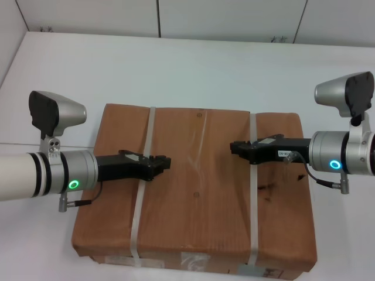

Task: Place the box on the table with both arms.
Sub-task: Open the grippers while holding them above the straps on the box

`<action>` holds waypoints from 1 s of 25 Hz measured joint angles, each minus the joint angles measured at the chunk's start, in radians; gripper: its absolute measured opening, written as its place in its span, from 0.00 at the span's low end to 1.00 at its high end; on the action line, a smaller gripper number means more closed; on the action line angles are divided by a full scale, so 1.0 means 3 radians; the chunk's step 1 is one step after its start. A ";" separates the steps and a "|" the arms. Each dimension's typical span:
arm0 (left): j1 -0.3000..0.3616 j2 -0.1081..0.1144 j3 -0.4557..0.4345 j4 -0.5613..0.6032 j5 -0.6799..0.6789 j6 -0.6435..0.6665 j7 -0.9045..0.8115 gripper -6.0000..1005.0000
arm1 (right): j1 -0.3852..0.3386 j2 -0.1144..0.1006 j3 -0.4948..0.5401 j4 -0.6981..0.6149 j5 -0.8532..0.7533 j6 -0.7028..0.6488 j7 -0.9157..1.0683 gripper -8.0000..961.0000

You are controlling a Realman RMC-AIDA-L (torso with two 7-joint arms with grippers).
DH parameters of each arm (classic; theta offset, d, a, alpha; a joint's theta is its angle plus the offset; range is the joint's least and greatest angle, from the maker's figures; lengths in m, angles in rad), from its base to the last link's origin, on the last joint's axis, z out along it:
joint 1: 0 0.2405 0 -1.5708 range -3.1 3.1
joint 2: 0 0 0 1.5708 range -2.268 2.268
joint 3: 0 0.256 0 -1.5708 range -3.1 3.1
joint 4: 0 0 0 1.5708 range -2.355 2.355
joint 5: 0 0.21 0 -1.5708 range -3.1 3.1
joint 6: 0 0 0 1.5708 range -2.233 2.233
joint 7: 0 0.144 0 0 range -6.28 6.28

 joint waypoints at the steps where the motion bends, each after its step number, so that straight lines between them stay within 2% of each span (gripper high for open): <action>1: 0.0000 0.0000 0.0000 0.0000 0.0001 -0.0004 -0.0004 0.11 | 0.0000 0.0000 0.0001 0.0003 0.0003 0.0010 0.0005 0.07; 4: 0.0000 -0.0002 0.0000 0.0000 -0.0002 -0.0010 -0.0018 0.11 | 0.0002 0.0000 0.0005 0.0019 0.0010 0.0049 0.0025 0.07; 9: 0.0004 -0.0007 0.0000 0.0000 -0.0014 -0.0039 -0.0027 0.19 | 0.0009 0.0000 0.0004 0.0026 0.0016 0.0063 0.0037 0.24; 11: 0.0007 -0.0010 0.0000 0.0001 -0.0008 -0.0077 -0.0034 0.23 | 0.0016 0.0000 -0.0010 0.0026 0.0016 0.0064 0.0038 0.33; 13: 0.0009 -0.0016 0.0000 0.0004 -0.0004 -0.0118 -0.0045 0.32 | 0.0022 0.0000 -0.0017 0.0026 0.0016 0.0066 0.0038 0.43; 14: 0.0011 -0.0017 0.0000 0.0005 -0.0003 -0.0132 -0.0048 0.33 | 0.0023 0.0000 -0.0018 0.0026 0.0016 0.0067 0.0038 0.48; 25: 0.0008 -0.0013 -0.0001 0.0088 0.0030 -0.0337 -0.0128 0.43 | 0.0033 0.0000 -0.0015 0.0086 0.0022 0.0254 0.0080 0.53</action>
